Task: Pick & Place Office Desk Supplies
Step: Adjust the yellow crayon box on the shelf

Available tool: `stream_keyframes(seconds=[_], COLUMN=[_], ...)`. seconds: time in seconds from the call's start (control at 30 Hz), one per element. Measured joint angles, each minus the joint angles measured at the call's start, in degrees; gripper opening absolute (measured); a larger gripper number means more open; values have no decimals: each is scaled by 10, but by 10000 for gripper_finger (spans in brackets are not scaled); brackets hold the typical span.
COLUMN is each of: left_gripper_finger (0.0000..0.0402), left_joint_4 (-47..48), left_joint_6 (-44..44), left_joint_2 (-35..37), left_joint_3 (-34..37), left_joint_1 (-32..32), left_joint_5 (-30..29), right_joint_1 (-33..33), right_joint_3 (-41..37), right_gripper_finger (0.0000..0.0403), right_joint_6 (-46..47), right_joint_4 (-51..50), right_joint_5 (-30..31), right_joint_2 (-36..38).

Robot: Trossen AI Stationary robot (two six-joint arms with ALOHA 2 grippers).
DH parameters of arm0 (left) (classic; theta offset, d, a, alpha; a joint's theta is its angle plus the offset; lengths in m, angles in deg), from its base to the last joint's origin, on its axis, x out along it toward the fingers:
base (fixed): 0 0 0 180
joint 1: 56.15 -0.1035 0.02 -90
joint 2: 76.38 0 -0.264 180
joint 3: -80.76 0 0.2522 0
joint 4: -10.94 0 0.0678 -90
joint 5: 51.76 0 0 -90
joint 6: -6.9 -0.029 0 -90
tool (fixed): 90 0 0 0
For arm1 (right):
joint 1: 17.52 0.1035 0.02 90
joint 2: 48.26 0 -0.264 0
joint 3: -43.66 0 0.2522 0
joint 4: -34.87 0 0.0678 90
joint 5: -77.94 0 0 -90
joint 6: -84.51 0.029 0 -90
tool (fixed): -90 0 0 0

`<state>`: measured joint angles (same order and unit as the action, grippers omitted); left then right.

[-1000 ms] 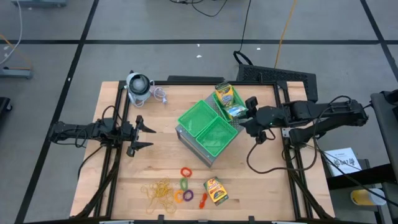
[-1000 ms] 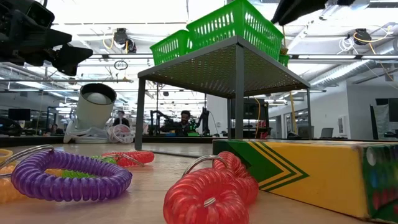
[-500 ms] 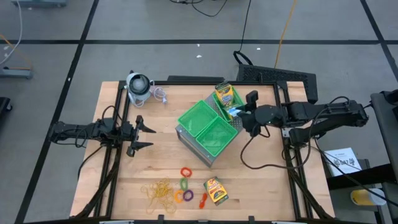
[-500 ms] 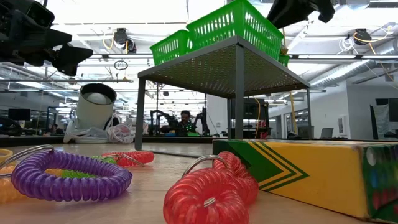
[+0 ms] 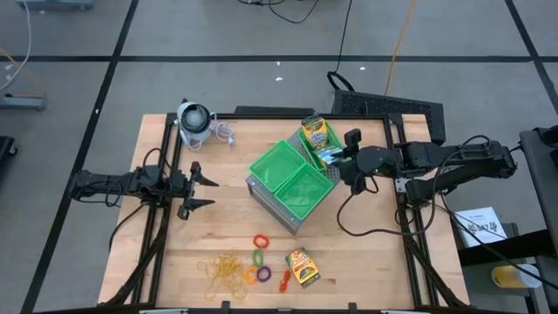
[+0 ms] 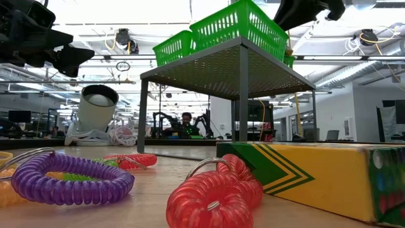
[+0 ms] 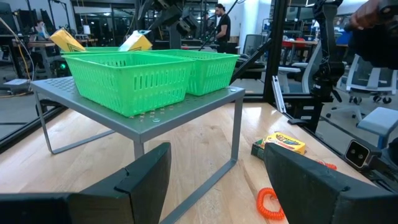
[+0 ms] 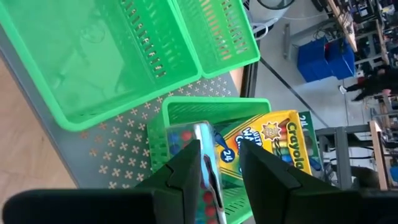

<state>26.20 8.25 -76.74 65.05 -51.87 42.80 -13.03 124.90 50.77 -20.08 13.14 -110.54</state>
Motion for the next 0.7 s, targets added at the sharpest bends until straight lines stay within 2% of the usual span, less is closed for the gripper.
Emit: stream_keyframes(seconds=[0.2,0.37,0.7], left_gripper_finger=[264,264,264], left_joint_4=[0,0,0], left_joint_6=[0,0,0], left_joint_2=[0,0,0], left_joint_3=[0,0,0], left_joint_1=[0,0,0], left_joint_5=[0,0,0], right_joint_1=[1,1,-26], right_joint_3=[0,0,0], right_gripper_finger=[100,100,100], right_joint_6=[1,15,16], right_joint_4=[-2,-2,-14], right_joint_5=[-2,-41,-44], right_joint_2=[0,0,0])
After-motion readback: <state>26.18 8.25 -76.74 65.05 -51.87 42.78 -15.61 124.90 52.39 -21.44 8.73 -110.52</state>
